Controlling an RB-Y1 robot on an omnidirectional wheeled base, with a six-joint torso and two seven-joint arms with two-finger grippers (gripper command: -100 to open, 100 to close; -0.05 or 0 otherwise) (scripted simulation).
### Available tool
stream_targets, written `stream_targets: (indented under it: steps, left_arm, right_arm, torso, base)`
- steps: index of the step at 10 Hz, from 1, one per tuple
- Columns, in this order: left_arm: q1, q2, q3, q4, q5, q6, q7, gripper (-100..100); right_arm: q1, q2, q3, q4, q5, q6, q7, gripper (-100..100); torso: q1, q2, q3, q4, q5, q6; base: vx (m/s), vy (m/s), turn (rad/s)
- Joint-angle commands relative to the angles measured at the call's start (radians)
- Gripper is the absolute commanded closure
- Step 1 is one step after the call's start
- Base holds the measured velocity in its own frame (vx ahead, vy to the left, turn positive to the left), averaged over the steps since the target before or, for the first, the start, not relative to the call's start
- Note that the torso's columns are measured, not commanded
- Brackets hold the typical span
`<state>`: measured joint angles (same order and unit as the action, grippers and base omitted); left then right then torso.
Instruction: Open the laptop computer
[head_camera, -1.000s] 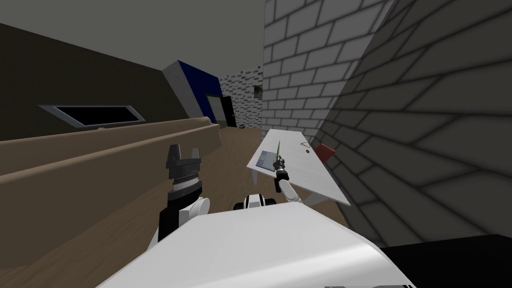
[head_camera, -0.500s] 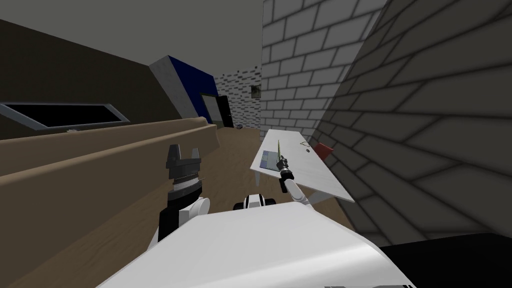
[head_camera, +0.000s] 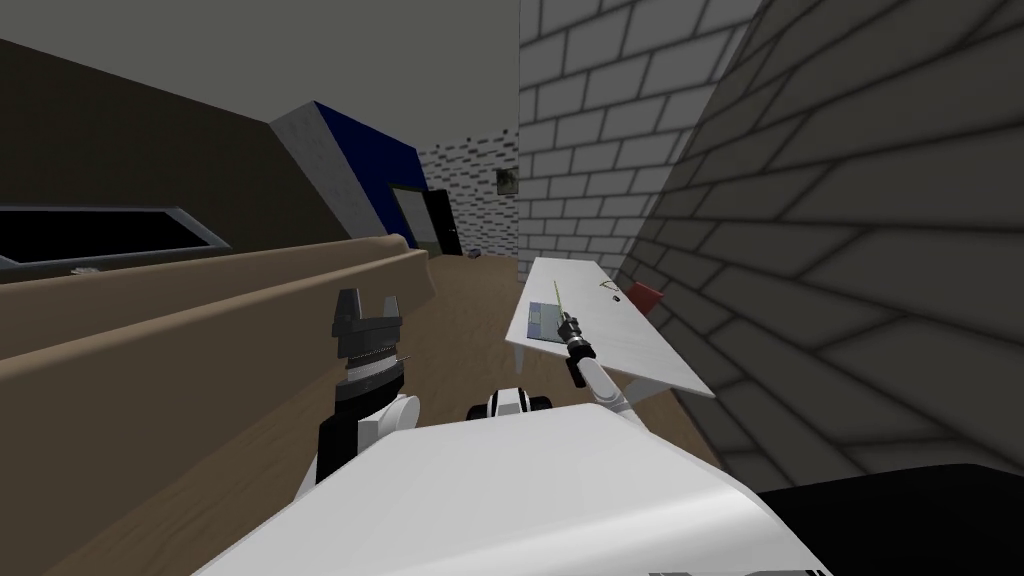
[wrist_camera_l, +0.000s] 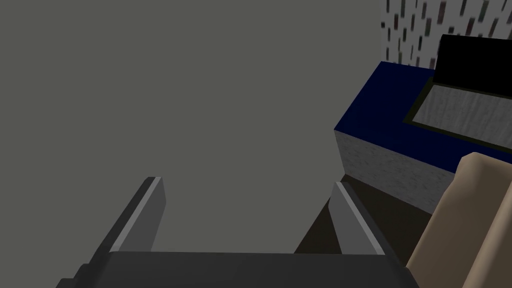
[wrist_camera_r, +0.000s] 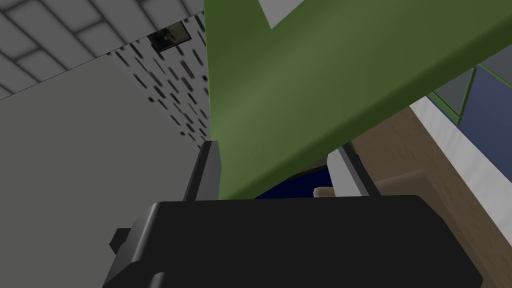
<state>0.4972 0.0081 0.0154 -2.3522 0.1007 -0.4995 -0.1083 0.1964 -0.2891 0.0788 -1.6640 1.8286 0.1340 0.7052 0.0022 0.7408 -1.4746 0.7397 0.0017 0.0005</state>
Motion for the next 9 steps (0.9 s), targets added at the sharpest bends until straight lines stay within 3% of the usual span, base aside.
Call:
stream_targets:
  steps: [1, 2, 3, 9]
  left_arm:
    - [0.0, 0.0, 0.0, 0.0, 0.0, 0.0, 0.0, 0]
    - [0.0, 0.0, 0.0, 0.0, 0.0, 0.0, 0.0, 0]
    - [0.0, 0.0, 0.0, 0.0, 0.0, 0.0, 0.0, 0]
    - [0.0, 0.0, 0.0, 0.0, 0.0, 0.0, 0.0, 0]
  right_arm:
    - [0.006, -0.02, -0.034, -0.011, -0.008, -0.06, 0.045, 100]
    - [0.011, -0.035, -0.053, -0.017, -0.013, -0.094, 0.071, 100]
    - [0.012, -0.025, -0.043, -0.013, -0.01, -0.073, 0.054, 100]
    - [0.091, -0.07, -0.057, -0.014, 0.129, -0.096, 0.15, 100]
  torso:
    - [0.002, 0.0, 0.0, 0.001, 0.001, 0.0]
    - [0.0, 0.0, 0.0, 0.001, 0.001, -0.002]
    - [0.001, 0.0, 0.0, 0.001, 0.0, -0.001]
    - [-0.002, -0.004, -0.002, -0.001, -0.001, -0.002]
  base:
    - [0.049, 0.138, -0.053]
    - [0.047, 0.143, -0.078]
    - [0.024, 0.072, -0.029]
    - [0.077, 0.12, -0.024]
